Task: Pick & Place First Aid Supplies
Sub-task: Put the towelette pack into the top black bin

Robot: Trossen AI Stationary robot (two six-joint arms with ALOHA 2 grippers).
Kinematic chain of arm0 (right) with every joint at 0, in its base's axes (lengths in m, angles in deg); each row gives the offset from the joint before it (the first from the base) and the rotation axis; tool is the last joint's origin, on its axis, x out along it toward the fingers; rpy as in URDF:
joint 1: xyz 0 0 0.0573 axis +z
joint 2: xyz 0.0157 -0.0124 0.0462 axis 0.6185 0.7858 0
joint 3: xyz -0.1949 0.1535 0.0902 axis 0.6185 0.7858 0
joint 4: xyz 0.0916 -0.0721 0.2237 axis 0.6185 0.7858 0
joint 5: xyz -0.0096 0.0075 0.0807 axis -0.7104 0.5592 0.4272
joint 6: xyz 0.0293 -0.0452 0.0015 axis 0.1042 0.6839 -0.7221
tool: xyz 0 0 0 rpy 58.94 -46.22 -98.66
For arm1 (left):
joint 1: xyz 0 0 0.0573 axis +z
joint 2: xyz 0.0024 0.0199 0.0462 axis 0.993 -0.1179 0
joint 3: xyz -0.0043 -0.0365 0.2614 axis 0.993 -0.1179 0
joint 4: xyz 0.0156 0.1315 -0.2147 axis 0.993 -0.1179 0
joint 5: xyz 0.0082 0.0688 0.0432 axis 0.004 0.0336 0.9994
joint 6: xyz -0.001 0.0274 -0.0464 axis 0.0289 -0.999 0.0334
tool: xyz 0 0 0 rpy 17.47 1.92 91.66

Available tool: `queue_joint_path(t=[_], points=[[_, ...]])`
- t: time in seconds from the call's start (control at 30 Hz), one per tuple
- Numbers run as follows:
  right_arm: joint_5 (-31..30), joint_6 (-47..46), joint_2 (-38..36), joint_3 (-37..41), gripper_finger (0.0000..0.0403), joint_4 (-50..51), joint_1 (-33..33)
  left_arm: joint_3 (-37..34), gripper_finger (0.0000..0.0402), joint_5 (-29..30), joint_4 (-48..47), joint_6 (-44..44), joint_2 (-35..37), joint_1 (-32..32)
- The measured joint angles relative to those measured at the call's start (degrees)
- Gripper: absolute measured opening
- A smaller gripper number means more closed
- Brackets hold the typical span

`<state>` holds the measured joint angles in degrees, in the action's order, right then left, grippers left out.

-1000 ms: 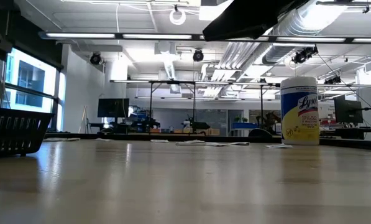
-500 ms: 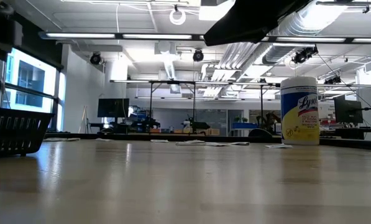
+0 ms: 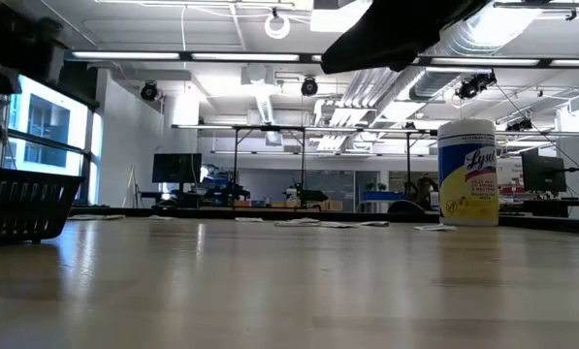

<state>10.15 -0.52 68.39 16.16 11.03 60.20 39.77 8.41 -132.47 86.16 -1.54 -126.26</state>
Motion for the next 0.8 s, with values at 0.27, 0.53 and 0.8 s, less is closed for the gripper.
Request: queue_joint_path(t=[0.27,0.53,0.8], points=[[-5.47,-1.15,0.02,0.01,0.0099,8.47,-3.96,13.05,0.0142,5.37,-0.37,-16.07,0.00,-0.12],[-6.62,-8.80,0.04,4.39,0.0099,8.09,-15.33,13.68,0.0142,36.97,11.24,-28.47,0.02,0.17],[-7.03,-30.09,0.09,10.64,0.0099,22.55,-27.81,4.66,0.0143,46.64,26.49,-28.26,0.02,6.76]])
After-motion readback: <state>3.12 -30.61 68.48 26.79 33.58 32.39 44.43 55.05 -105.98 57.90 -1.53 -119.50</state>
